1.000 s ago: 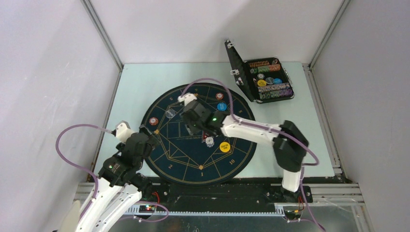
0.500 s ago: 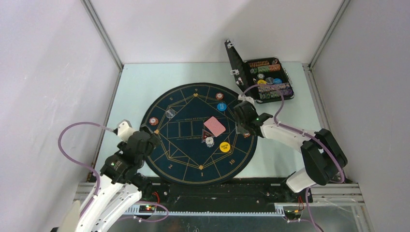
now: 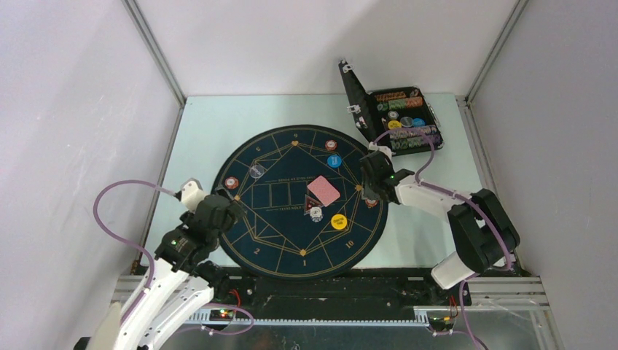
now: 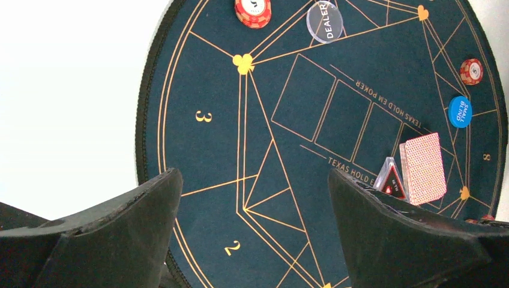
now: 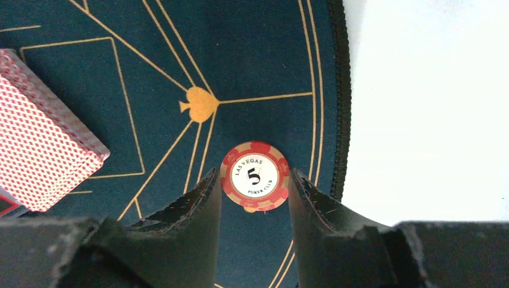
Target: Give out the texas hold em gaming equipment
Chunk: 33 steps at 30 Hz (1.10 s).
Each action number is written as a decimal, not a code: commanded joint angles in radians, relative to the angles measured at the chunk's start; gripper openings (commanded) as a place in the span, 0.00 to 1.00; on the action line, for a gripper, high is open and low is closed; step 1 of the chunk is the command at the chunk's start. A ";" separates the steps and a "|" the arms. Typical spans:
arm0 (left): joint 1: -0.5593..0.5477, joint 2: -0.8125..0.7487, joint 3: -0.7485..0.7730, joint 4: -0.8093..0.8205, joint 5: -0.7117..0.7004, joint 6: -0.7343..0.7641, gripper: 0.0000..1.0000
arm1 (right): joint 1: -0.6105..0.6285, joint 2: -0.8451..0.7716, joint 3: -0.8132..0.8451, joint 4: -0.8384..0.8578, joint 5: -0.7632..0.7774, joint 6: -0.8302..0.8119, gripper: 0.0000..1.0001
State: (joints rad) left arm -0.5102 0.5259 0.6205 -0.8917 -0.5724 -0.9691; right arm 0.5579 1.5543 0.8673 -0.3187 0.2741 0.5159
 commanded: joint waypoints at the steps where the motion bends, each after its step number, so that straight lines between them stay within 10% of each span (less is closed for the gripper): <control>1: -0.001 0.004 0.013 0.023 -0.014 -0.018 0.98 | -0.005 0.034 -0.001 0.036 -0.005 0.012 0.29; 8: 0.000 -0.003 0.013 0.021 -0.014 -0.019 0.98 | -0.004 0.049 -0.001 0.016 0.019 0.025 0.34; 22: -0.001 -0.007 0.020 0.018 -0.012 -0.016 0.98 | 0.015 -0.040 -0.001 -0.010 0.063 0.014 0.81; 25: -0.001 -0.006 0.023 0.018 -0.012 -0.016 0.98 | 0.029 -0.076 -0.001 0.061 -0.025 -0.103 0.97; 33: 0.000 0.007 0.026 0.052 -0.006 -0.005 0.98 | 0.078 -0.015 0.117 0.273 -0.427 -0.397 1.00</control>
State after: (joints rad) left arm -0.5102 0.5236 0.6205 -0.8848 -0.5716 -0.9691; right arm 0.5980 1.4849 0.8707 -0.1848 0.0666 0.3023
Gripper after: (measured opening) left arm 0.983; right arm 0.994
